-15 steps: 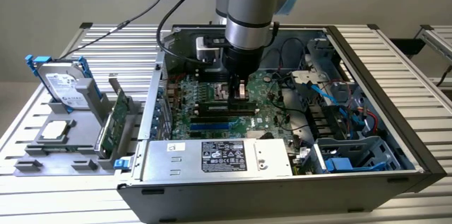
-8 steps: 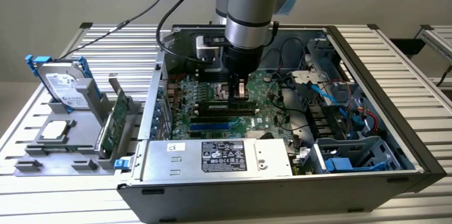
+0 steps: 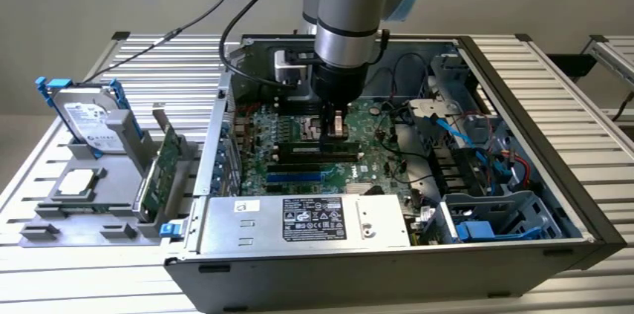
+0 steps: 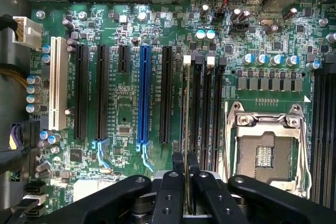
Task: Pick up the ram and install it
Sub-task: 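Insert the ram into the slot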
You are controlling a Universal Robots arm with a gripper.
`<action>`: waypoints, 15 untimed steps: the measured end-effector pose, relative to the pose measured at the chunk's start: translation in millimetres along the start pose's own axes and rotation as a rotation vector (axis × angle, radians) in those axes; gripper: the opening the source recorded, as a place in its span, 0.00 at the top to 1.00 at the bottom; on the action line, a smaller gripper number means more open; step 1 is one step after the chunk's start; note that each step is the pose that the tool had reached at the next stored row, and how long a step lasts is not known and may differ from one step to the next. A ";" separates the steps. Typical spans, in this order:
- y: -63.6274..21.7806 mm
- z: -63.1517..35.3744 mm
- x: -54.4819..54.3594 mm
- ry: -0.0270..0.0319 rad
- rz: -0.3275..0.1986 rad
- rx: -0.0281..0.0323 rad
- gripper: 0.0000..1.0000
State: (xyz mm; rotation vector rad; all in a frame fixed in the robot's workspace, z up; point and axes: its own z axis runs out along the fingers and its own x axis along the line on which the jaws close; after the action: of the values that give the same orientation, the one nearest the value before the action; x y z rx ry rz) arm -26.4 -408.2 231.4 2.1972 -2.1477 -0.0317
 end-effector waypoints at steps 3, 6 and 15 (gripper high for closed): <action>0.7 0.8 -0.9 0.0035 0.000 0.0001 0.87; 1.4 2.6 -1.8 0.0098 0.001 0.0002 0.87; 1.2 7.1 -6.8 0.0238 0.001 0.0000 0.87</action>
State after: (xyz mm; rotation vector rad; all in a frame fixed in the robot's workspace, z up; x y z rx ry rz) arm -28.2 -401.7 224.2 2.1847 -2.1369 -0.0054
